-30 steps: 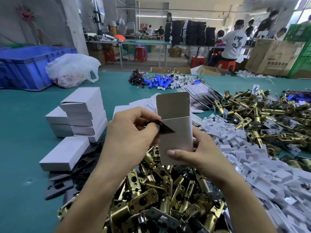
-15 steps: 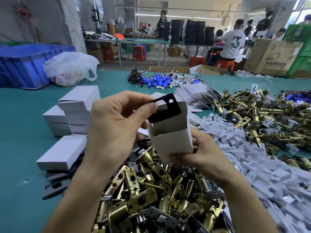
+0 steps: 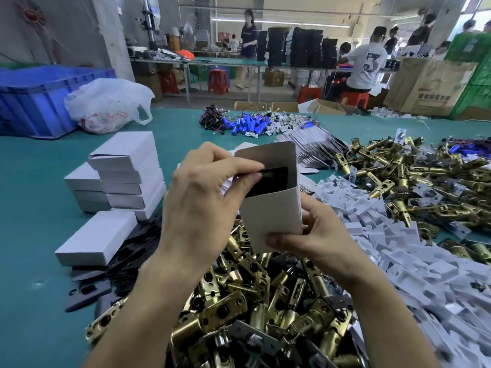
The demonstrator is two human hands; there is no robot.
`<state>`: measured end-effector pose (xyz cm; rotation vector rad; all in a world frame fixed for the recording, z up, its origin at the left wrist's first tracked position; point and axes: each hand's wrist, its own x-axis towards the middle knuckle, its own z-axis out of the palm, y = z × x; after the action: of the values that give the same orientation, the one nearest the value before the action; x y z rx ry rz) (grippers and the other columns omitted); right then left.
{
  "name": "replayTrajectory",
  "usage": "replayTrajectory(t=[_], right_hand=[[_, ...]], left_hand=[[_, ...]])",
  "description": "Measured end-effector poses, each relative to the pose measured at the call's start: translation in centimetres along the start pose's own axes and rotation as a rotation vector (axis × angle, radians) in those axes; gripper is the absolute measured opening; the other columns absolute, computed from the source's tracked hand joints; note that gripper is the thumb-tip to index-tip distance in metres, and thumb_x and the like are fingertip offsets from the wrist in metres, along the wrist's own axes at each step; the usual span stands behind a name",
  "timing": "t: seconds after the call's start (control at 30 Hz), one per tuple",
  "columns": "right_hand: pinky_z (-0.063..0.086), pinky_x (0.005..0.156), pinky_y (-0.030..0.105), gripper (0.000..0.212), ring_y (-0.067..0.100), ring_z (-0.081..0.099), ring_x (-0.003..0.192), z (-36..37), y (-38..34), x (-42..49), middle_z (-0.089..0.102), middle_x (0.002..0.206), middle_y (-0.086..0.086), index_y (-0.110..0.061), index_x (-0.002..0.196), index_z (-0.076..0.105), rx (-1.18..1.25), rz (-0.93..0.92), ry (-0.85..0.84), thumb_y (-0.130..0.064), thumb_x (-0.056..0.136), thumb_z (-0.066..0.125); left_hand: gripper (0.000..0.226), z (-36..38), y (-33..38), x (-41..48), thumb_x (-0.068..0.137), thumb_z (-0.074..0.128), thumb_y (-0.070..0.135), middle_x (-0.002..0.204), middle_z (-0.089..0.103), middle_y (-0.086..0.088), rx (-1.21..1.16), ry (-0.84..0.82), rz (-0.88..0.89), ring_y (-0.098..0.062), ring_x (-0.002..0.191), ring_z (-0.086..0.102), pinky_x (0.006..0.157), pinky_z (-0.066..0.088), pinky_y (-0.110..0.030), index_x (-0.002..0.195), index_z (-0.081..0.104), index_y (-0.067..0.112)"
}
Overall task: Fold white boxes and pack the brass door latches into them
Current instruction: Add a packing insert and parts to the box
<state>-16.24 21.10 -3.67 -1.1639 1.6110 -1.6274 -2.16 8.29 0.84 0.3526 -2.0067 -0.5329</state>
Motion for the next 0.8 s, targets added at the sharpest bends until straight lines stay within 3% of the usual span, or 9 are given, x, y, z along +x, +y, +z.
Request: replayTrajectory(t=[0.07,0.23,0.33,0.47,0.57,0.63,0.7,0.73,0.8], right_hand=[[0.06,0.071,0.033,0.057,0.029,0.072,0.094,-0.1,0.1,0.0,0.075,0.1,0.011,-0.02,0.119,0.065,0.005,0.004,-0.016,0.005,0.071,0.082],[0.061,0.076,0.041,0.056,0.03,0.072,0.097,-0.4,0.5,0.0,0.074,0.102,0.013,-0.024,0.118,0.066,0.02,0.039,-0.032,0.001,0.071,0.083],[0.061,0.075,0.039,0.053,0.028,0.072,0.095,-0.5,0.6,-0.1,0.075,0.101,0.013,-0.019,0.117,0.066,0.019,0.058,-0.032,0.002,0.072,0.083],[0.06,0.071,0.033,0.053,0.027,0.074,0.091,-0.5,0.5,-0.2,0.075,0.098,0.013,-0.016,0.115,0.066,0.053,0.075,-0.028,-0.006,0.067,0.084],[0.062,0.073,0.038,0.056,0.03,0.073,0.094,-0.4,0.4,-0.2,0.075,0.1,0.015,-0.016,0.116,0.065,0.073,0.073,-0.025,-0.008,0.064,0.084],[0.061,0.071,0.037,0.054,0.03,0.074,0.092,-0.4,0.2,-0.3,0.076,0.099,0.014,-0.017,0.115,0.066,0.083,0.058,-0.017,-0.006,0.066,0.086],[0.061,0.069,0.037,0.052,0.029,0.074,0.089,-0.4,-0.1,-0.4,0.076,0.098,0.014,-0.015,0.116,0.065,0.09,0.024,0.003,-0.005,0.069,0.085],[0.061,0.072,0.045,0.053,0.029,0.074,0.09,-0.3,-0.3,-0.4,0.076,0.099,0.014,-0.014,0.119,0.063,0.094,0.004,0.014,-0.007,0.071,0.085],[0.058,0.08,0.057,0.055,0.03,0.074,0.094,-0.1,-0.7,-0.4,0.075,0.103,0.012,-0.013,0.123,0.059,0.096,-0.019,0.039,-0.019,0.072,0.08]], left_hand=[[0.014,0.6,0.0,-0.1,0.087,0.077,0.024,0.091,0.05,0.013,-0.022,-0.006,-0.059,-0.014,0.092,0.055,0.076,0.048,-0.033,0.097,0.079,0.034],[0.03,1.0,-0.2,-0.1,0.086,0.077,0.031,0.091,0.049,0.015,-0.085,-0.026,-0.21,0.003,0.09,0.049,0.072,0.035,-0.005,0.082,0.065,0.058],[0.028,1.1,-0.4,-0.1,0.089,0.073,0.031,0.094,0.049,0.015,-0.062,-0.102,-0.254,0.006,0.095,0.049,0.071,0.034,-0.004,0.079,0.066,0.055],[0.016,1.1,-0.3,-0.1,0.096,0.066,0.026,0.096,0.054,0.013,-0.106,-0.127,-0.235,0.009,0.087,0.054,0.069,0.039,-0.003,0.094,0.07,0.041],[0.014,1.0,-0.1,-0.1,0.095,0.067,0.03,0.099,0.061,0.01,-0.208,-0.08,-0.255,0.001,0.084,0.063,0.064,0.045,-0.008,0.103,0.064,0.042],[0.032,0.9,0.0,-0.1,0.089,0.071,0.048,0.107,0.061,0.012,-0.332,-0.12,-0.323,0.002,0.088,0.067,0.067,0.05,-0.01,0.115,0.053,0.046],[0.072,0.9,-0.5,-0.2,0.071,0.08,0.066,0.116,0.062,0.013,-0.474,-0.264,-0.447,0.0,0.093,0.071,0.075,0.057,-0.02,0.128,0.04,0.049],[0.083,1.0,-0.7,-0.4,0.063,0.082,0.066,0.119,0.064,0.012,-0.523,-0.359,-0.502,-0.004,0.096,0.072,0.08,0.058,-0.027,0.132,0.039,0.049],[0.08,1.4,-1.2,-0.8,0.06,0.08,0.06,0.12,0.07,0.008,-0.583,-0.551,-0.554,-0.011,0.1,0.073,0.088,0.057,-0.037,0.131,0.048,0.044]])
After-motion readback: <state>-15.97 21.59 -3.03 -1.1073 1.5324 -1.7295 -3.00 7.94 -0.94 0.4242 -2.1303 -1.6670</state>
